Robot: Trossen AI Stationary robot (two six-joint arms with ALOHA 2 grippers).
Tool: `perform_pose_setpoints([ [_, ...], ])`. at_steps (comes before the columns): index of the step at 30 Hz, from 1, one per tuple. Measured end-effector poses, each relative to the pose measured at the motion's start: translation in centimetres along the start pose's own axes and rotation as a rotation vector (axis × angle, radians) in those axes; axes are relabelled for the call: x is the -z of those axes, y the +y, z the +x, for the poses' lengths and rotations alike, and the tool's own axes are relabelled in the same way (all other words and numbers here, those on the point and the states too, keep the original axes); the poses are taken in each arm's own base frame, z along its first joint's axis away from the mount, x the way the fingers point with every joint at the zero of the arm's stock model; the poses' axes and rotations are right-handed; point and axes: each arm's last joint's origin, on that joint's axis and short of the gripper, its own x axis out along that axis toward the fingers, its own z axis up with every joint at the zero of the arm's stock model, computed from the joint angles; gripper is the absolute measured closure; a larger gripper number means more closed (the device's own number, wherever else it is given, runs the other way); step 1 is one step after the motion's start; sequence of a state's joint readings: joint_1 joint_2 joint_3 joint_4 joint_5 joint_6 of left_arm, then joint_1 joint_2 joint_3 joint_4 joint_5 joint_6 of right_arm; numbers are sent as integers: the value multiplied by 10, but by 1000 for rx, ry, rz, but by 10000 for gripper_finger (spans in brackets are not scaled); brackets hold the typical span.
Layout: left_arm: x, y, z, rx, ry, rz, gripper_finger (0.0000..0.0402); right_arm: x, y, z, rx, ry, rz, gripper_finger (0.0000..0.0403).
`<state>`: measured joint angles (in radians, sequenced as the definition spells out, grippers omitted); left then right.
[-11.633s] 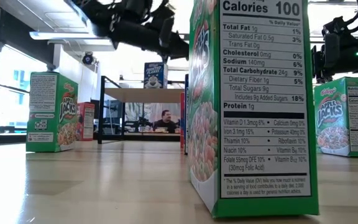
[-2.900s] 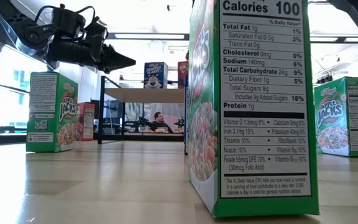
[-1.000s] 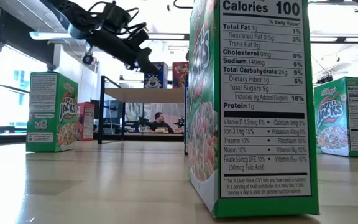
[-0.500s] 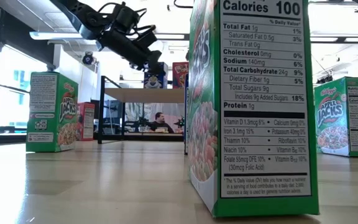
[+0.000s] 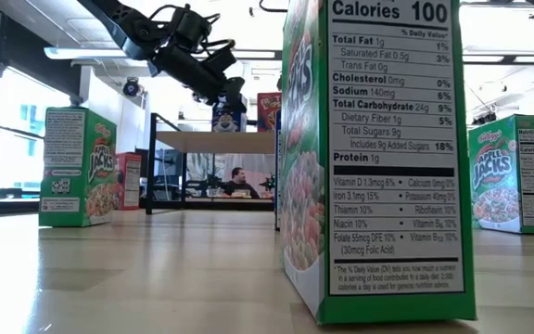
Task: Stack cereal on shelf
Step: Adjust the blue cereal box
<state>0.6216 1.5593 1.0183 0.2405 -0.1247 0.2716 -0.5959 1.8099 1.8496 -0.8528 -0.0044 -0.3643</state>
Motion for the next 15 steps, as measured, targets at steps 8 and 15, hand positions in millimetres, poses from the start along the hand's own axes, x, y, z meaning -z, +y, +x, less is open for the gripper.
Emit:
perform_pose_setpoints([
  [8, -10, -8, -15, 16, -1, 12, 401, 0, 0, 0, 0, 1, 0, 403],
  [15, -23, 9, -58, -44, 66, 25, 401, 2, 1, 0, -7, 16, -16, 403],
])
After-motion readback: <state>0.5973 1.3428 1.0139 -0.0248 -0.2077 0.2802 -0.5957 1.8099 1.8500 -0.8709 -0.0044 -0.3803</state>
